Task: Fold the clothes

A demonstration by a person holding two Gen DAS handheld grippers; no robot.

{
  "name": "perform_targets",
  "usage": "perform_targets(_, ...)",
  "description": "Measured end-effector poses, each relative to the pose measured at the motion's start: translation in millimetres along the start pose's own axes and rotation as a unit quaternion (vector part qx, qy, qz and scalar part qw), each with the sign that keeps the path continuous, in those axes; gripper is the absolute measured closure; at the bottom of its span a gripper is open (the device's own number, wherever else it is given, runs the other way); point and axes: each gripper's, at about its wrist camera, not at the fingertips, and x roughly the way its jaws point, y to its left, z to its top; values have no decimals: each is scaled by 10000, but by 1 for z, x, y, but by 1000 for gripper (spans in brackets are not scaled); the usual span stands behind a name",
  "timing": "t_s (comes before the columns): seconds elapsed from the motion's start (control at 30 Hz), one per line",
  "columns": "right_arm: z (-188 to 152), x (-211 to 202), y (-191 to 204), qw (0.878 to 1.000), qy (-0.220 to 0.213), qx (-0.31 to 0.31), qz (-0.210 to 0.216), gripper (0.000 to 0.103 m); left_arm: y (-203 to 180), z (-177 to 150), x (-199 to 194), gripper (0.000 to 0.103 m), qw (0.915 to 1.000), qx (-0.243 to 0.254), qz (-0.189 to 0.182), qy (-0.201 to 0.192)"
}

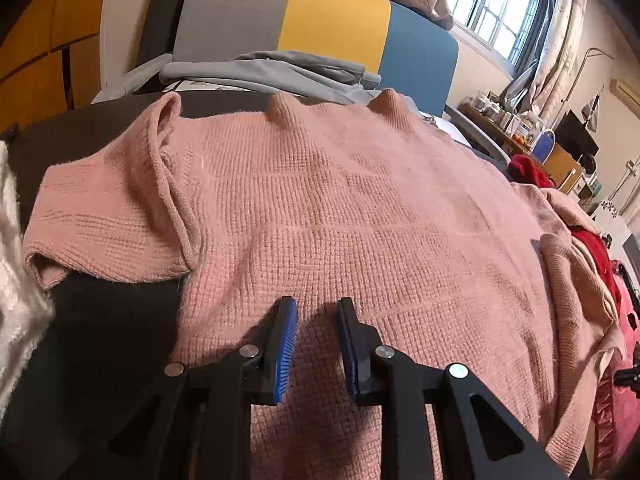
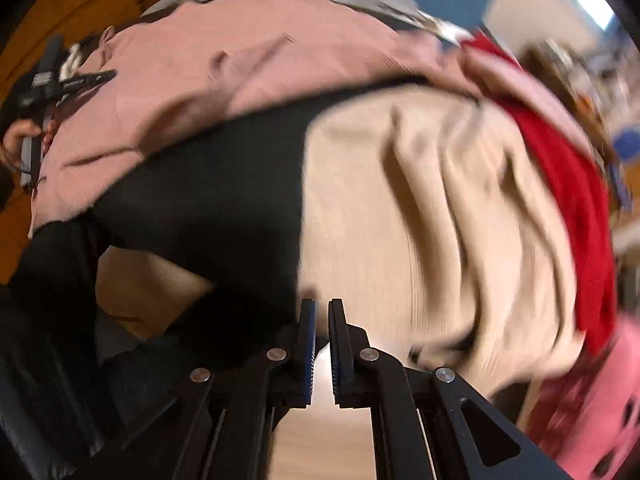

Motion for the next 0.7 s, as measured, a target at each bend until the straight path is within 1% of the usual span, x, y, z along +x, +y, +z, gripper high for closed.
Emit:
perform_targets(0.03,3,0,-4,9988,-47,330,358,77,0,0,0,81,10000,-7,-4,-2)
perform_targets(0.07,8,-2,-8,9932,-283,729,858,61,0,0,0,81,10000,-3,-1,-7)
perform_targets(0.1,16,-4,-10,9854,-537,989,1280,52,0,-1,-1,81,10000,17,13,-15)
perform_targets(0.13,28,-5,-9,9788,-749,1130,1535,33,0,-1,-1,81,10000,28,25,-23)
perform_targets(0.17,42,-6,-6,9733,-963,1213,1694,22,0,-2,-2,81,10000,25,34,-31)
perform_targets(0.2,55,-6,-1,9695,-1155,1201,1796,22,0,-2,-2,81,10000,22,43,-39)
perform_targets(0.23,69,-8,7,9687,-1303,1100,1806,22,1,-2,-2,81,10000,8,40,-47)
perform_targets(0.3,97,-6,24,9731,-1517,794,1544,21,2,-1,-1,81,10000,-63,-13,-65)
perform_targets(0.37,122,8,36,9794,-1393,541,1357,18,6,-3,-3,81,9997,-181,-118,-86)
perform_targets(0.43,141,23,47,9844,-1227,305,1222,18,10,-4,-4,82,9991,-323,-251,-114)
perform_targets(0.47,146,31,51,9862,-1137,197,1185,21,12,-5,-4,82,9987,-381,-305,-127)
perform_targets(0.5,151,39,55,9878,-1047,88,1148,30,13,-5,-5,82,9984,-419,-342,-139)
perform_targets(0.53,152,47,55,9899,-918,159,1065,74,13,-6,-5,82,9981,-457,-380,-150)
perform_targets(0.57,153,54,55,9918,-782,267,973,96,14,-6,-5,82,9979,-482,-406,-156)
perform_targets(0.63,150,65,57,9899,-699,538,1111,97,14,-6,-5,82,9978,-490,-427,-153)
perform_targets(0.7,147,59,56,9904,-763,581,997,98,14,-5,-4,82,9976,-498,-448,-150)
